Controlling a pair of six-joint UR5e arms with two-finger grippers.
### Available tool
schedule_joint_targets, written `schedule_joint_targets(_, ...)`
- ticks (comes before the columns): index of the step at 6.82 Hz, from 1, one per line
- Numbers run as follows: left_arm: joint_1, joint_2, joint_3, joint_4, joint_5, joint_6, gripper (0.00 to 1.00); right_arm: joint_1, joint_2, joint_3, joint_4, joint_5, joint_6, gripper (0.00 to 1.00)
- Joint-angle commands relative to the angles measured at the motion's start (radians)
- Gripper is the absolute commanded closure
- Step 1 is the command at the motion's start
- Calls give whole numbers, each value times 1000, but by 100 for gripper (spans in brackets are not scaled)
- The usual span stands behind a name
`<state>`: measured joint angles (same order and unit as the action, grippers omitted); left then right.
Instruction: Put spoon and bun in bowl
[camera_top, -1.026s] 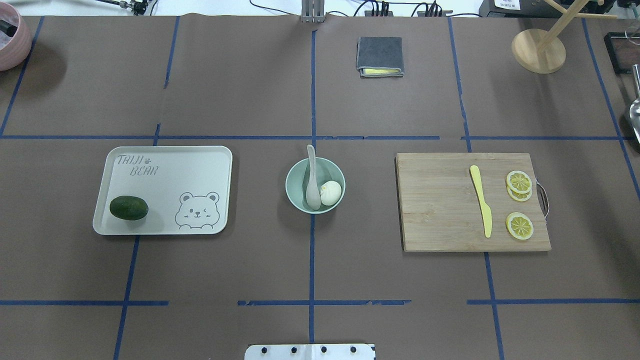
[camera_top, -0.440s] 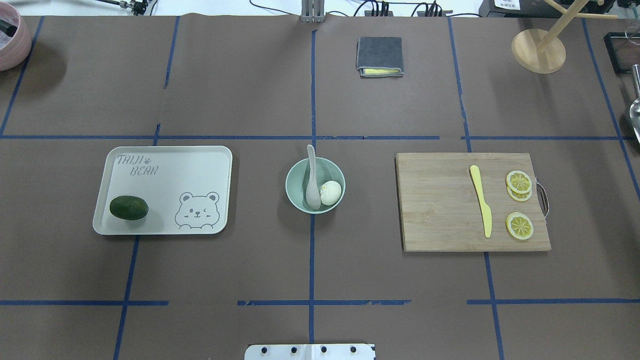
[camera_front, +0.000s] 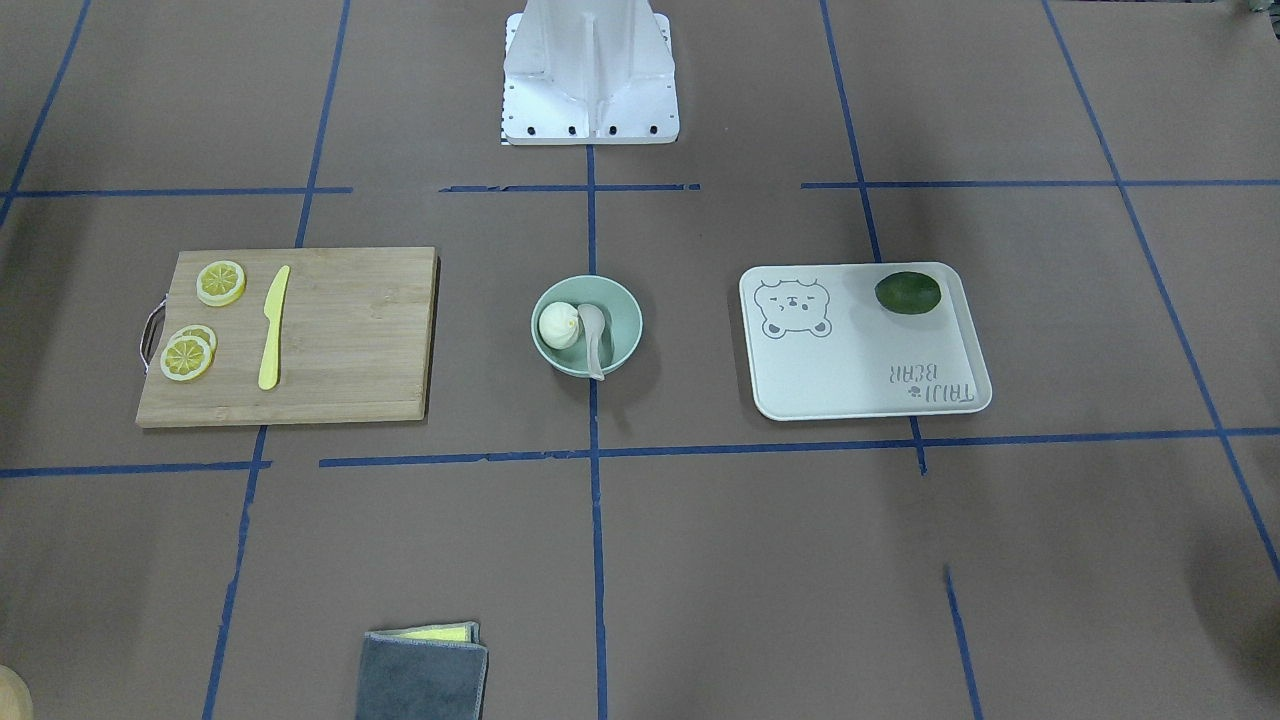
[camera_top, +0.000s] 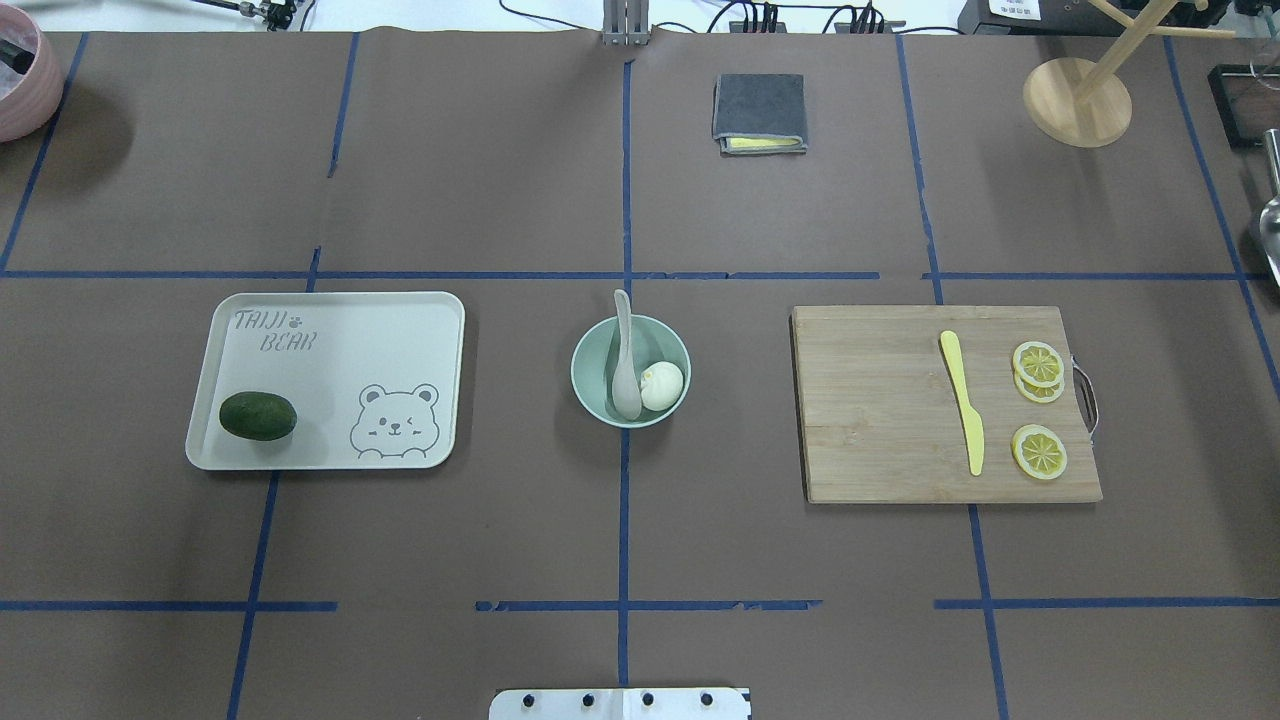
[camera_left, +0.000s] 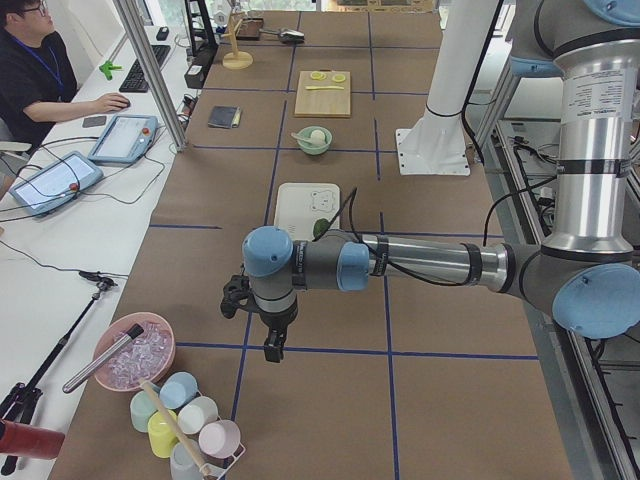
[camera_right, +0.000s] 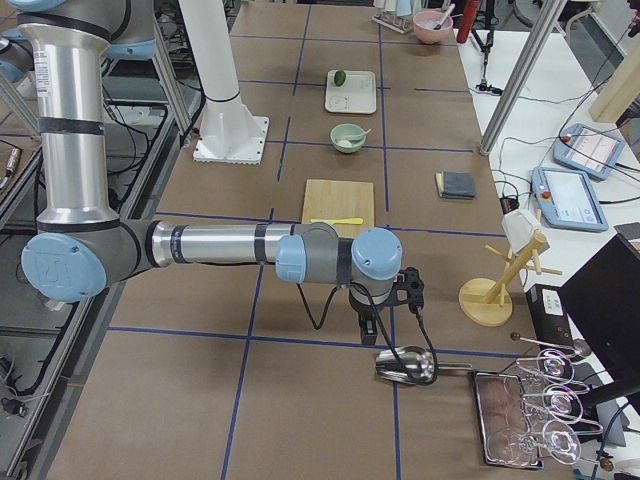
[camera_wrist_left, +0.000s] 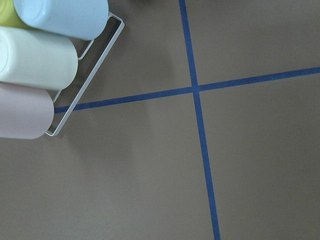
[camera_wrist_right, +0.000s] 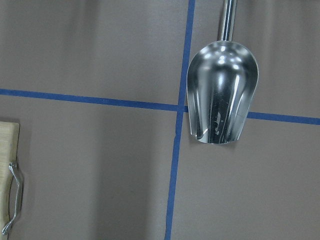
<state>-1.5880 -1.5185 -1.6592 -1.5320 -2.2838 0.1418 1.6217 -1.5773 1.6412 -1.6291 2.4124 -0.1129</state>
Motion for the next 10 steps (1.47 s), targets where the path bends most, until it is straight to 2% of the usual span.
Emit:
schedule_joint_targets(1, -1, 4, 42, -59, -2, -7, 0, 3, -3, 3, 2, -1, 51, 0)
schedule_joint_targets(3, -1, 6, 36, -54, -48, -7, 0, 3, -3, 2, 2, -2, 76, 0)
schedule_joint_targets(10, -3, 21, 26, -54, -48, -1, 0, 3, 5, 3, 3, -3, 75, 0)
